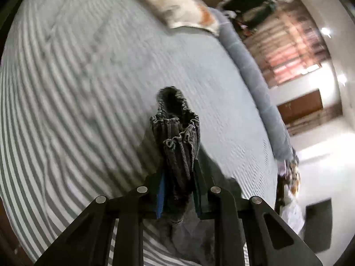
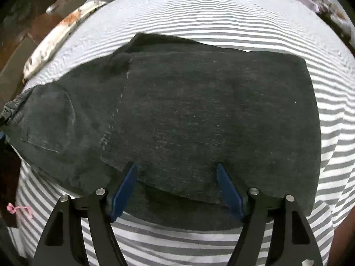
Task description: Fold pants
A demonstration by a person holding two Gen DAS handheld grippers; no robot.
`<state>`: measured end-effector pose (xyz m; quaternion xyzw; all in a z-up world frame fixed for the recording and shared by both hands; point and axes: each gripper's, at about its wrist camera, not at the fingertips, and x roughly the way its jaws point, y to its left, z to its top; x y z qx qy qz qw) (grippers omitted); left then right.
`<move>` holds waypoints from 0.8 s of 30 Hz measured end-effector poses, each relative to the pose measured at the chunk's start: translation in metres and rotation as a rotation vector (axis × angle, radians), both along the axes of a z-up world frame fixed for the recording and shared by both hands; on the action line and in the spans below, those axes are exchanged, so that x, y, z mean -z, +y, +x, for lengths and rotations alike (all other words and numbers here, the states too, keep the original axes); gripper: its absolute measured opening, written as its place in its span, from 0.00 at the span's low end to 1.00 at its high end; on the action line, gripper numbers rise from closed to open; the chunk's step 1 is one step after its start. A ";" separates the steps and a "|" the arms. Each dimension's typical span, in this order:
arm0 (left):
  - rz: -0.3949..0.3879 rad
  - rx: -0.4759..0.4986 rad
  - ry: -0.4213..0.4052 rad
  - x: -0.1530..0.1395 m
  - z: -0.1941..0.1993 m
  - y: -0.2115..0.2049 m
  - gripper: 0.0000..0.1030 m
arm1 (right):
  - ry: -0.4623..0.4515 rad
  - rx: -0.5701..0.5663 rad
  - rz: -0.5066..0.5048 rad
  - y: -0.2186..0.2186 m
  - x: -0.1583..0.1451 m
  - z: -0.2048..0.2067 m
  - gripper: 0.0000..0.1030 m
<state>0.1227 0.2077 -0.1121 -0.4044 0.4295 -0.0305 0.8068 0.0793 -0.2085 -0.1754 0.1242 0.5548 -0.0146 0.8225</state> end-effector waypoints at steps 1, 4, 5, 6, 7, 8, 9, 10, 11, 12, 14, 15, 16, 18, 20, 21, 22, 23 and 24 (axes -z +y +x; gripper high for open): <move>0.018 0.021 -0.017 -0.010 0.001 -0.008 0.20 | -0.009 0.012 0.029 -0.004 -0.004 -0.001 0.70; 0.076 0.114 -0.078 -0.041 0.006 -0.042 0.20 | -0.042 0.025 0.086 -0.015 -0.016 -0.007 0.70; 0.097 0.156 -0.101 -0.051 0.007 -0.058 0.20 | -0.056 0.034 0.106 -0.021 -0.021 -0.011 0.70; 0.115 0.197 -0.124 -0.061 0.008 -0.075 0.20 | -0.072 0.048 0.124 -0.028 -0.027 -0.014 0.70; 0.128 0.244 -0.143 -0.070 0.011 -0.094 0.20 | -0.083 0.059 0.136 -0.034 -0.030 -0.017 0.70; 0.135 0.285 -0.152 -0.076 0.013 -0.111 0.20 | -0.094 0.076 0.154 -0.041 -0.036 -0.019 0.70; 0.138 0.312 -0.157 -0.079 0.014 -0.124 0.19 | -0.106 0.093 0.174 -0.051 -0.039 -0.024 0.70; 0.140 0.348 -0.161 -0.082 0.015 -0.141 0.19 | -0.118 0.113 0.193 -0.060 -0.043 -0.027 0.70; 0.146 0.395 -0.164 -0.084 0.017 -0.163 0.19 | -0.129 0.136 0.209 -0.070 -0.046 -0.032 0.70; 0.149 0.420 -0.166 -0.085 0.017 -0.178 0.19 | -0.140 0.159 0.224 -0.081 -0.050 -0.037 0.70; 0.156 0.491 -0.174 -0.085 0.017 -0.212 0.19 | -0.155 0.201 0.252 -0.100 -0.052 -0.045 0.70; 0.164 0.530 -0.178 -0.083 0.016 -0.234 0.19 | -0.158 0.223 0.264 -0.110 -0.052 -0.050 0.70; 0.166 0.570 -0.179 -0.081 0.015 -0.253 0.19 | -0.162 0.248 0.274 -0.122 -0.052 -0.055 0.70; 0.171 0.634 -0.180 -0.075 0.012 -0.285 0.19 | -0.164 0.283 0.291 -0.143 -0.051 -0.065 0.70; 0.178 0.704 -0.174 -0.067 0.004 -0.318 0.19 | -0.162 0.314 0.306 -0.159 -0.048 -0.073 0.70; 0.183 0.729 -0.166 -0.062 0.002 -0.331 0.19 | -0.165 0.325 0.324 -0.165 -0.046 -0.076 0.70; 0.191 0.759 -0.160 -0.056 0.002 -0.344 0.19 | -0.169 0.337 0.350 -0.173 -0.043 -0.080 0.70; 0.204 0.787 -0.154 -0.049 -0.001 -0.358 0.19 | -0.168 0.346 0.365 -0.180 -0.041 -0.080 0.70; 0.225 0.812 -0.144 -0.040 -0.004 -0.371 0.19 | -0.170 0.353 0.379 -0.183 -0.039 -0.086 0.70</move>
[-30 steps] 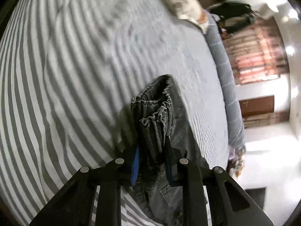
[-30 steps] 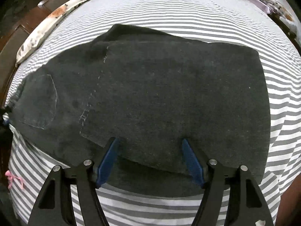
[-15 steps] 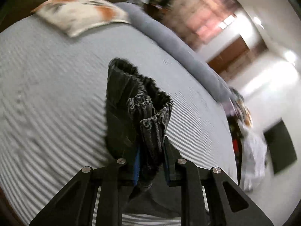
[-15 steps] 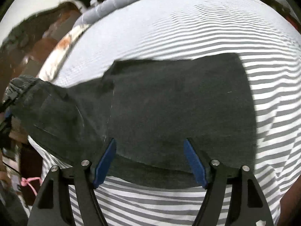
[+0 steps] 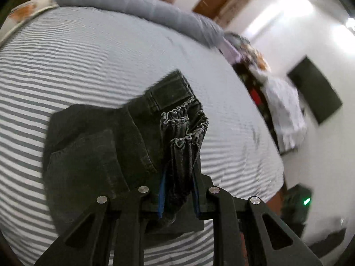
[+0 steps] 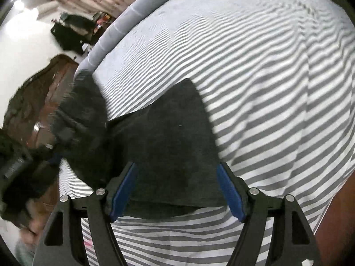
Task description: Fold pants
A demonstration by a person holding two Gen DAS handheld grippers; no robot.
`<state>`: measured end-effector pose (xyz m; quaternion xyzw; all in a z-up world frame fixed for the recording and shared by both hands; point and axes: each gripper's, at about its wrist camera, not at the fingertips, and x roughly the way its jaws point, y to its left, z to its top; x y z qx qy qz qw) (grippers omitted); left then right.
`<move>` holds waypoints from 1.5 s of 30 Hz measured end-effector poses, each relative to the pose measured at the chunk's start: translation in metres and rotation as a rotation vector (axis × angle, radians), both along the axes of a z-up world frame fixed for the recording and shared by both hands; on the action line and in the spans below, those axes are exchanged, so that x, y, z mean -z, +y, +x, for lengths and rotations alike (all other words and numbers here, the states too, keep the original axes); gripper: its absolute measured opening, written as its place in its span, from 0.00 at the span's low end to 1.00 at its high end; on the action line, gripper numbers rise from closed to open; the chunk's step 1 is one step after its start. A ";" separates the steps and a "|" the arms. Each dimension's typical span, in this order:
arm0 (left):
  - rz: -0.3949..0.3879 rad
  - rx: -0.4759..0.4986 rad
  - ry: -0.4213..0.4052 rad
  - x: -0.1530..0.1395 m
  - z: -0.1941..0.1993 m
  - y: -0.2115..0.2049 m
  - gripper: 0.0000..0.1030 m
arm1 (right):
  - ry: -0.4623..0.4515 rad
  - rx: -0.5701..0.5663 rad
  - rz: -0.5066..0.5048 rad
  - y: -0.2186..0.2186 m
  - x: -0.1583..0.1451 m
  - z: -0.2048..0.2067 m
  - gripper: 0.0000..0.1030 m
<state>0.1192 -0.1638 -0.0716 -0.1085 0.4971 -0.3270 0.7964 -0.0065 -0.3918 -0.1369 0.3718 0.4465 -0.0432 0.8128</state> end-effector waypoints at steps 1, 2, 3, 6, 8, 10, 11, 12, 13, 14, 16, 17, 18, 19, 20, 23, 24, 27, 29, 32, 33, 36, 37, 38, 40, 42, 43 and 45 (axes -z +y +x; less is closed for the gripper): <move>0.027 0.019 0.003 0.007 -0.004 -0.010 0.19 | -0.006 0.003 0.016 -0.004 0.002 -0.002 0.70; 0.058 0.035 0.010 0.018 -0.007 -0.020 0.19 | -0.011 0.004 0.033 -0.007 0.005 -0.002 0.70; 0.082 0.051 0.021 0.030 -0.011 -0.028 0.19 | -0.013 0.004 0.045 -0.009 0.007 -0.002 0.70; 0.106 0.077 0.025 0.047 -0.016 -0.037 0.20 | -0.036 -0.007 0.113 -0.012 0.013 0.009 0.71; 0.105 0.101 0.040 0.052 -0.019 -0.043 0.21 | -0.059 -0.022 0.185 -0.014 0.019 0.017 0.71; 0.108 0.140 0.043 0.054 -0.025 -0.043 0.23 | -0.078 -0.035 0.276 -0.015 0.026 0.026 0.72; 0.104 0.160 0.038 0.054 -0.028 -0.042 0.25 | -0.086 -0.039 0.323 -0.014 0.031 0.032 0.72; 0.103 0.171 0.033 0.054 -0.031 -0.042 0.26 | -0.095 -0.035 0.370 -0.014 0.035 0.037 0.72; 0.095 0.189 0.029 0.052 -0.033 -0.041 0.27 | -0.101 -0.030 0.401 -0.013 0.038 0.041 0.72; 0.088 0.209 0.027 0.050 -0.037 -0.040 0.27 | -0.106 -0.021 0.427 -0.013 0.040 0.045 0.73; 0.107 0.228 0.004 0.049 -0.045 -0.032 0.27 | -0.103 -0.013 0.423 -0.013 0.040 0.051 0.74; 0.121 0.234 -0.002 0.048 -0.047 -0.028 0.27 | -0.091 -0.016 0.394 -0.012 0.038 0.056 0.74; 0.127 0.234 -0.003 0.048 -0.047 -0.023 0.27 | -0.080 -0.028 0.362 -0.011 0.036 0.060 0.74; 0.141 0.225 -0.009 0.048 -0.047 -0.016 0.27 | -0.067 -0.043 0.323 -0.008 0.034 0.064 0.74; 0.161 0.214 -0.015 0.049 -0.046 -0.009 0.27 | -0.050 -0.062 0.277 -0.006 0.031 0.067 0.74; 0.205 0.159 -0.026 0.052 -0.037 0.013 0.27 | 0.023 -0.089 0.111 0.004 0.027 0.080 0.74; 0.218 0.142 -0.026 0.055 -0.035 0.018 0.27 | 0.042 -0.092 0.062 0.006 0.025 0.083 0.73; 0.253 0.070 -0.019 0.059 -0.026 0.037 0.27 | 0.044 -0.097 -0.089 0.014 0.012 0.087 0.68; 0.273 0.044 -0.029 0.064 -0.020 0.051 0.27 | -0.016 -0.114 -0.118 0.016 -0.002 0.088 0.63; 0.317 0.008 -0.033 0.075 -0.015 0.066 0.27 | -0.007 -0.179 -0.091 0.021 -0.005 0.096 0.48; 0.319 0.001 -0.021 0.079 -0.012 0.071 0.27 | 0.018 -0.198 -0.098 0.025 -0.001 0.101 0.41; 0.318 -0.002 -0.009 0.088 -0.012 0.076 0.27 | 0.059 -0.226 -0.105 0.032 0.013 0.112 0.34; 0.319 0.001 -0.013 0.089 -0.012 0.076 0.27 | 0.060 -0.234 -0.107 0.035 0.015 0.115 0.32; 0.323 0.005 -0.016 0.090 -0.012 0.075 0.27 | 0.059 -0.237 -0.098 0.036 0.017 0.114 0.26; 0.331 0.010 -0.017 0.092 -0.011 0.078 0.27 | 0.066 -0.234 -0.090 0.038 0.018 0.118 0.12; 0.329 0.010 -0.012 0.091 -0.010 0.078 0.27 | 0.065 -0.246 -0.130 0.045 0.010 0.116 0.10; 0.324 0.009 -0.011 0.090 -0.010 0.080 0.27 | 0.060 -0.260 -0.168 0.047 0.004 0.110 0.10; 0.321 0.008 -0.012 0.088 -0.010 0.081 0.27 | 0.056 -0.271 -0.250 0.051 -0.008 0.097 0.09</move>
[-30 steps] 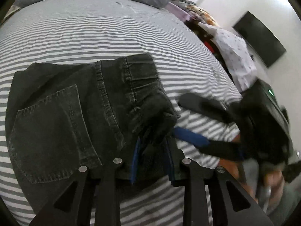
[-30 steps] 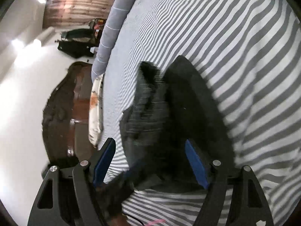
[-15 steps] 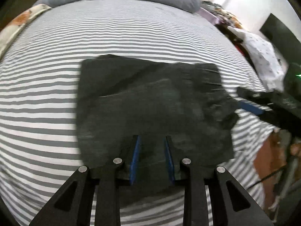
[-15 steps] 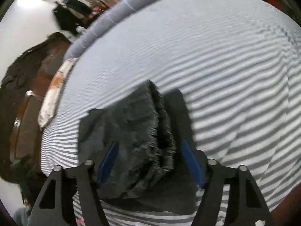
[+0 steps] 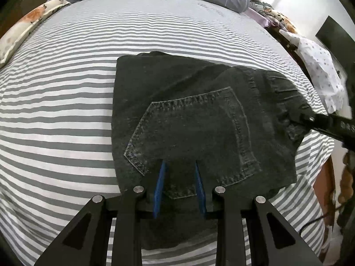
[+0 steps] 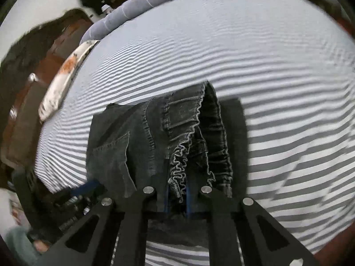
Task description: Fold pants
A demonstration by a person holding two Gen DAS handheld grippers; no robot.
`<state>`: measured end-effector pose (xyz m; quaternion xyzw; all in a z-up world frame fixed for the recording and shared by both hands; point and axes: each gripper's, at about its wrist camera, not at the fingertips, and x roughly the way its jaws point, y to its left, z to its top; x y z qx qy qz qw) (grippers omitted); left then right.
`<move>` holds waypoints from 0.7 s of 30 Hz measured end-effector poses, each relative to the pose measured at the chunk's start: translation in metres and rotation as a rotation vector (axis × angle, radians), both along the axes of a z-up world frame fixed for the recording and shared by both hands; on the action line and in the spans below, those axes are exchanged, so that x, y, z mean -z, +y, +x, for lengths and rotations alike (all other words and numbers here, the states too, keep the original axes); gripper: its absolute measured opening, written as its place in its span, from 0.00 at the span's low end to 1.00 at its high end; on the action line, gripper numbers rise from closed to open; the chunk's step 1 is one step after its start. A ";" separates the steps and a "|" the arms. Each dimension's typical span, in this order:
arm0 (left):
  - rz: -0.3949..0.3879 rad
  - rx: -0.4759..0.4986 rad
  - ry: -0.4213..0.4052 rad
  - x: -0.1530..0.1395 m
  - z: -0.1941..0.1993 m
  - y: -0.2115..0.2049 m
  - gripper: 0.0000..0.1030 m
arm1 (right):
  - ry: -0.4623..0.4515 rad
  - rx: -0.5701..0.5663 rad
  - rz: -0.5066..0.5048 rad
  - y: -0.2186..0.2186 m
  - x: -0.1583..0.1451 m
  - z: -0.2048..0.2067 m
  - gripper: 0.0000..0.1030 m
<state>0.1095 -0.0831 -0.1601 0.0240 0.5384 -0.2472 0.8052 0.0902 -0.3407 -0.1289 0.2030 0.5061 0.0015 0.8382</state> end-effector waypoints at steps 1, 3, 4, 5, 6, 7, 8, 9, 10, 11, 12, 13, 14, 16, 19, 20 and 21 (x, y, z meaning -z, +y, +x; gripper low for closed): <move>-0.001 0.001 0.001 0.000 0.000 0.000 0.27 | 0.003 0.000 -0.020 0.002 -0.002 -0.005 0.09; -0.002 0.005 0.005 0.001 -0.001 0.002 0.27 | 0.023 0.013 -0.047 -0.001 0.003 -0.011 0.09; -0.001 0.008 0.004 -0.001 -0.001 0.003 0.27 | 0.035 0.024 -0.044 -0.003 0.007 -0.013 0.09; 0.001 0.015 0.001 -0.001 -0.003 0.003 0.27 | 0.056 0.042 -0.030 -0.006 0.016 -0.016 0.09; 0.003 0.025 -0.001 -0.001 -0.004 0.003 0.27 | 0.069 0.061 -0.024 -0.010 0.024 -0.018 0.09; 0.009 0.031 -0.003 -0.001 -0.005 0.003 0.27 | 0.076 0.090 -0.002 -0.015 0.032 -0.021 0.09; 0.019 0.034 -0.008 -0.001 -0.006 0.002 0.27 | 0.062 0.105 0.029 -0.019 0.035 -0.024 0.12; 0.025 0.036 -0.012 -0.001 -0.006 0.002 0.27 | 0.038 0.119 0.082 -0.024 0.035 -0.028 0.17; 0.024 0.035 -0.012 -0.001 -0.006 0.003 0.27 | 0.030 0.134 0.119 -0.028 0.034 -0.030 0.21; 0.020 0.032 -0.009 -0.001 -0.006 0.004 0.27 | 0.032 0.158 0.163 -0.034 0.033 -0.034 0.32; 0.013 0.027 -0.003 -0.001 -0.005 0.006 0.27 | 0.025 0.174 0.194 -0.039 0.031 -0.040 0.41; 0.008 0.022 0.001 -0.001 -0.005 0.007 0.27 | 0.010 0.183 0.210 -0.043 0.028 -0.045 0.47; 0.003 0.017 0.005 -0.002 -0.004 0.008 0.27 | 0.011 0.195 0.189 -0.046 0.026 -0.051 0.61; -0.004 0.010 0.009 -0.002 -0.003 0.010 0.27 | 0.006 0.191 0.190 -0.049 0.024 -0.058 0.63; -0.003 0.003 0.008 -0.002 -0.002 0.013 0.27 | 0.018 0.174 0.264 -0.053 0.036 -0.059 0.63; -0.002 0.001 0.009 -0.002 -0.002 0.013 0.27 | 0.013 0.169 0.292 -0.054 0.041 -0.057 0.63; 0.001 -0.001 0.008 -0.003 -0.002 0.013 0.27 | 0.018 0.168 0.307 -0.054 0.047 -0.053 0.63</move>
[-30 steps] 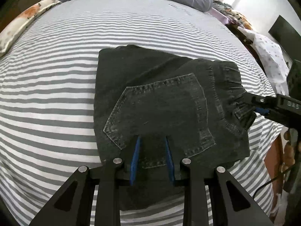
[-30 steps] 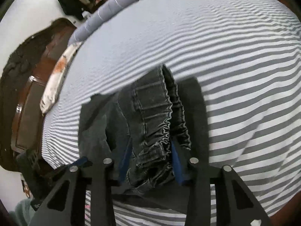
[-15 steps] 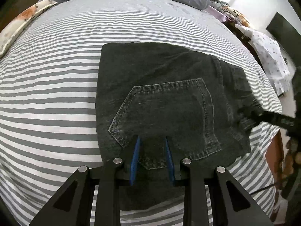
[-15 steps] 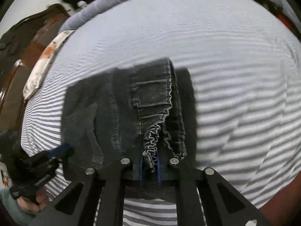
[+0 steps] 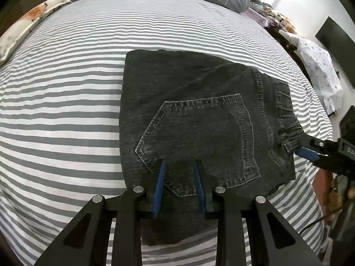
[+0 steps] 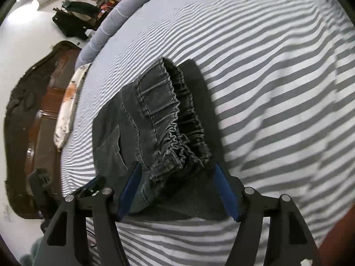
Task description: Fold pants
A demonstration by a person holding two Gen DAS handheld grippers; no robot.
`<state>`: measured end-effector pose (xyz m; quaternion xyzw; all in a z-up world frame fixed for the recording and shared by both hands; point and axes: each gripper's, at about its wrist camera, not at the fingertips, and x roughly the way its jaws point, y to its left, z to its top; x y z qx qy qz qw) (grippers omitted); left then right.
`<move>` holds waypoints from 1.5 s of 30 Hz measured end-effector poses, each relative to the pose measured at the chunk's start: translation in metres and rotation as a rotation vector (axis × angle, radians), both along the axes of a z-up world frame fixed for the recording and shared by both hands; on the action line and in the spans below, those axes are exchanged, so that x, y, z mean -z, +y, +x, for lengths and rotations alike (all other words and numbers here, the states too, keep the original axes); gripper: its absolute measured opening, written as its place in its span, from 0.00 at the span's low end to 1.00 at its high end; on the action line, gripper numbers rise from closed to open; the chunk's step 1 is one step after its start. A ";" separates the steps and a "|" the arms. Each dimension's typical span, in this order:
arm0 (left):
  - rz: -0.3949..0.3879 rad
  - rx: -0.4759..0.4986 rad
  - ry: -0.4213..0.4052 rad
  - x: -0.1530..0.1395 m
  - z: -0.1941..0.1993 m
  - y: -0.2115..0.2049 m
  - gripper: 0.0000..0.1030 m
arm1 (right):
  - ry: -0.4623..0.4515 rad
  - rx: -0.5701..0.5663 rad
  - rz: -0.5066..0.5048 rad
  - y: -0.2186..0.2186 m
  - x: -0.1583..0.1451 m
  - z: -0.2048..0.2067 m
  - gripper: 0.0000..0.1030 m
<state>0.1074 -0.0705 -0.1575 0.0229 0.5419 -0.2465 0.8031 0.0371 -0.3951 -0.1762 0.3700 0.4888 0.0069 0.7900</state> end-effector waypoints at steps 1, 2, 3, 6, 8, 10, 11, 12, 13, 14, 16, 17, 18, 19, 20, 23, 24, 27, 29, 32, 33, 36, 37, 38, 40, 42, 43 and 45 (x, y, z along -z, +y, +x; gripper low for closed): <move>0.005 -0.001 -0.002 -0.001 0.000 0.000 0.27 | 0.013 0.006 0.006 -0.001 0.006 0.004 0.63; 0.011 -0.002 -0.005 -0.001 0.000 -0.001 0.27 | 0.006 0.018 0.021 -0.003 0.011 0.007 0.63; 0.016 -0.001 -0.005 -0.001 0.000 -0.002 0.27 | -0.005 0.026 0.039 -0.004 0.015 0.011 0.63; 0.027 -0.005 -0.009 0.000 0.000 -0.002 0.27 | -0.013 0.052 0.056 -0.005 0.019 0.017 0.51; 0.030 -0.008 -0.009 0.000 0.000 -0.003 0.27 | -0.043 0.051 0.079 -0.008 0.016 0.017 0.22; 0.033 -0.010 -0.012 -0.001 0.000 -0.003 0.27 | -0.060 0.042 0.103 -0.009 0.010 0.014 0.20; 0.036 -0.011 -0.011 -0.001 -0.001 -0.004 0.27 | -0.070 0.020 0.068 -0.004 0.002 0.014 0.19; 0.038 -0.013 -0.011 -0.001 -0.001 -0.004 0.27 | -0.078 0.002 0.028 0.001 -0.005 0.013 0.19; 0.040 -0.014 -0.011 -0.001 -0.001 -0.004 0.27 | -0.084 -0.003 0.010 0.005 -0.010 0.012 0.19; 0.041 -0.014 -0.013 -0.002 -0.001 -0.004 0.27 | -0.090 -0.001 0.005 0.007 -0.016 0.009 0.18; 0.038 -0.015 -0.017 -0.005 -0.001 -0.004 0.27 | -0.104 0.008 -0.025 0.009 -0.026 0.005 0.17; 0.036 -0.017 -0.021 -0.007 0.000 -0.002 0.27 | -0.109 0.013 -0.045 0.010 -0.032 0.001 0.17; 0.032 -0.020 -0.025 -0.009 0.000 -0.001 0.28 | -0.112 0.016 -0.064 0.009 -0.035 -0.001 0.17; 0.026 -0.022 -0.028 -0.010 0.000 0.000 0.28 | -0.108 0.020 -0.090 0.007 -0.037 -0.005 0.17; 0.025 -0.024 -0.029 -0.010 0.001 0.000 0.29 | -0.097 0.031 -0.103 0.005 -0.035 -0.010 0.17; 0.036 -0.020 -0.018 -0.004 0.001 -0.002 0.30 | -0.045 0.027 -0.119 0.003 -0.018 -0.009 0.18; 0.050 -0.017 -0.022 -0.001 0.002 -0.003 0.30 | -0.022 0.020 -0.127 0.004 -0.012 -0.007 0.19; 0.080 -0.006 -0.036 0.004 0.002 -0.009 0.30 | 0.023 0.018 -0.162 0.007 -0.002 0.000 0.24; 0.099 -0.003 -0.045 0.006 0.002 -0.012 0.30 | 0.033 0.021 -0.180 0.007 -0.002 0.002 0.33; 0.127 0.003 -0.057 0.007 0.001 -0.018 0.30 | 0.046 0.012 -0.206 0.007 -0.001 0.003 0.39; 0.133 0.004 -0.060 0.007 0.000 -0.017 0.31 | 0.050 0.014 -0.205 0.006 -0.001 0.002 0.42; 0.158 0.010 -0.071 0.003 0.001 -0.022 0.31 | 0.061 0.033 -0.219 0.004 -0.005 -0.002 0.47; 0.169 0.010 -0.080 0.001 0.000 -0.024 0.31 | 0.056 0.039 -0.242 0.004 -0.010 -0.003 0.47; 0.175 0.010 -0.087 0.000 -0.001 -0.025 0.31 | 0.042 0.047 -0.290 0.004 -0.018 -0.005 0.47; 0.187 0.008 -0.112 -0.005 -0.002 -0.028 0.31 | -0.013 0.056 -0.369 0.008 -0.037 -0.006 0.47; 0.195 0.012 -0.130 -0.009 -0.001 -0.031 0.31 | -0.062 0.043 -0.421 0.013 -0.055 -0.001 0.47; 0.195 0.013 -0.134 -0.010 0.000 -0.033 0.31 | -0.074 0.028 -0.436 0.016 -0.062 0.004 0.47; 0.192 0.018 -0.146 -0.014 0.005 -0.035 0.32 | -0.080 -0.010 -0.461 0.022 -0.067 0.018 0.47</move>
